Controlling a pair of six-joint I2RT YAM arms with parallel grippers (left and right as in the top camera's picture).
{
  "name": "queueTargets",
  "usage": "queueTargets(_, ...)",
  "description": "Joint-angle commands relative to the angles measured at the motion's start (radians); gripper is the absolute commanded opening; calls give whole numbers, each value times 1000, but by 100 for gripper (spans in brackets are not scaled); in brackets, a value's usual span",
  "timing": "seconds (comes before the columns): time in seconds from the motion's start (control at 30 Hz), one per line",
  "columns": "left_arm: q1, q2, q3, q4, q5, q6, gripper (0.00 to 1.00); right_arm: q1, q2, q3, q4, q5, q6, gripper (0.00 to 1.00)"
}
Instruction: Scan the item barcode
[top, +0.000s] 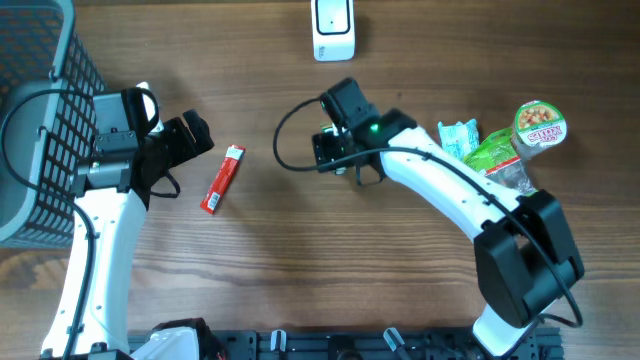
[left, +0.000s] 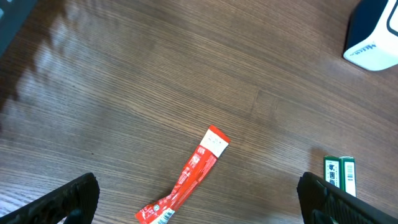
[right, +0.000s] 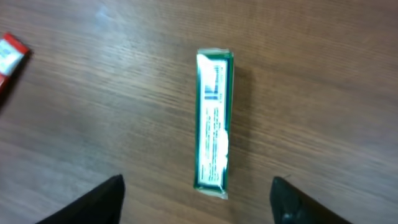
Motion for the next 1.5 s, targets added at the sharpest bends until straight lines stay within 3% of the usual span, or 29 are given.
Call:
queueTargets(0.0,-2,-2,11,3,8,2,100,8,3,-103,102,-10,37,68)
queueTargets(0.17,-2,-2,11,3,8,2,100,22,3,-171,216,13,63,64)
queueTargets(0.47,-2,-2,11,3,8,2,100,61,31,-199,305,142,89,60)
queueTargets(0.77,-2,-2,11,3,8,2,100,88,63,-198,359,153,85,52)
queueTargets(1.0,-2,-2,11,3,8,2,100,88,81,-198,371,161,92,38)
queueTargets(1.47,-2,-2,11,3,8,2,100,88,86,-198,351,217,194,41)
